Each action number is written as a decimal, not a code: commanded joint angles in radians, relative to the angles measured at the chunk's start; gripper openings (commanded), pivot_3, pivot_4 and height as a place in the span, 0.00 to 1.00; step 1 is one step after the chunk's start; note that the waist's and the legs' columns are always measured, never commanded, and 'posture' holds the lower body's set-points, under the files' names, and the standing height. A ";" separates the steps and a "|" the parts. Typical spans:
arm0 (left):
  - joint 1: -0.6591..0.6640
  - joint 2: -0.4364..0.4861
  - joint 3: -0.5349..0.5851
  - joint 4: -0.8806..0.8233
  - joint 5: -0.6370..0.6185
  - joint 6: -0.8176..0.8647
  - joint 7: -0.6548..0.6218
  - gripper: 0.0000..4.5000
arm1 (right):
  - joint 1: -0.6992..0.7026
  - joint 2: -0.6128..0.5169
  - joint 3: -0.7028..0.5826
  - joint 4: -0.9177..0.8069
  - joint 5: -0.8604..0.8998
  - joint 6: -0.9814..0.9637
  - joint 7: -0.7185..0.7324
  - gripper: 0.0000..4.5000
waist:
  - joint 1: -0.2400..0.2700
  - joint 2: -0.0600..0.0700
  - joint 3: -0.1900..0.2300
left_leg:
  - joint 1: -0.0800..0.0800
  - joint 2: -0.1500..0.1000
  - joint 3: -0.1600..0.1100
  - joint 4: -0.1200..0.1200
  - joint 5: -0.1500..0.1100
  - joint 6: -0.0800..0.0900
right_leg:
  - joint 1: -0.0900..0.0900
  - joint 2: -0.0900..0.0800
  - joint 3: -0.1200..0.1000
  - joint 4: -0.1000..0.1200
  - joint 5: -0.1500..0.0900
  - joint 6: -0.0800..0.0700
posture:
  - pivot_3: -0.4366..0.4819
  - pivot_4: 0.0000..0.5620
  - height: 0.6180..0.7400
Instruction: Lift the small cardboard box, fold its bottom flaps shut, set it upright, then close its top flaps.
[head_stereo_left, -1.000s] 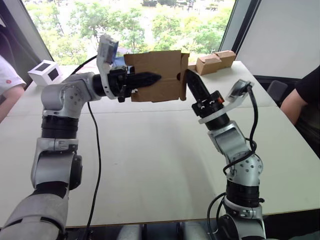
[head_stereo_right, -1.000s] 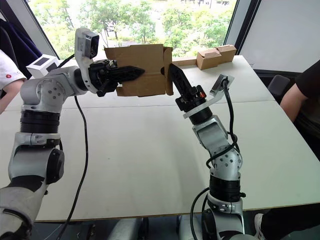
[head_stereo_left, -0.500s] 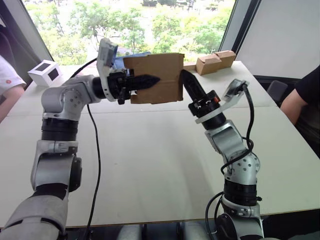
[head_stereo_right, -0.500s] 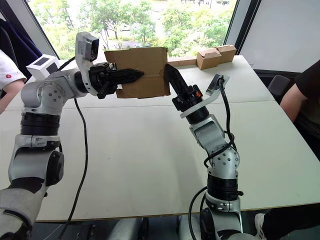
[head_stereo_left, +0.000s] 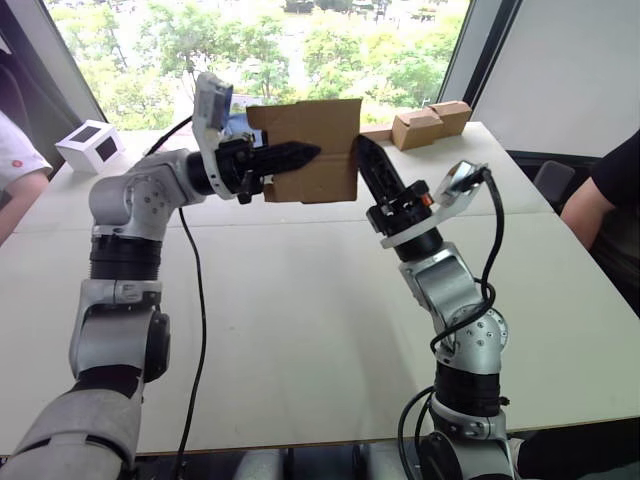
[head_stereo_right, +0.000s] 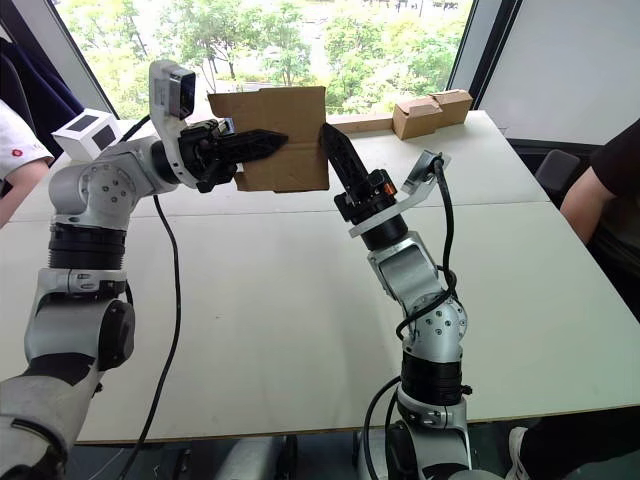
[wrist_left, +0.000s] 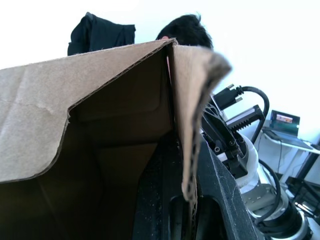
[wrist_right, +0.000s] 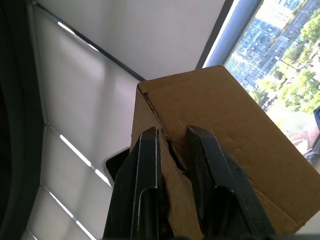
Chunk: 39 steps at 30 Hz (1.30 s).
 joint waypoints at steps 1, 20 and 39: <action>-0.039 0.001 0.022 -0.025 -0.011 -0.011 -0.002 0.00 | 0.015 -0.030 0.010 -0.064 0.011 0.014 0.013 0.19 | 0.001 0.000 0.000 | 0.000 0.000 0.000 0.000 0.000 0.000 | 0.000 0.000 0.000 0.000 0.000 0.000 | 0.48 0.27 0.98; -0.001 0.037 0.034 -0.094 -0.052 0.062 -0.006 0.00 | 0.074 -0.218 -0.028 -0.081 -0.015 0.029 0.037 0.00 | 0.001 0.000 0.000 | 0.000 0.000 0.000 0.000 0.000 0.001 | 0.000 0.000 0.000 -0.001 0.000 0.000 | 0.48 0.27 0.98; -0.018 0.026 -0.006 -0.073 0.008 0.031 0.006 0.00 | 0.155 -0.286 -0.001 -0.110 -0.124 0.066 0.069 0.00 | 0.005 0.000 0.000 | 0.000 0.000 0.000 0.000 0.000 0.001 | 0.000 0.000 0.000 -0.001 0.000 0.000 | 0.48 0.27 0.98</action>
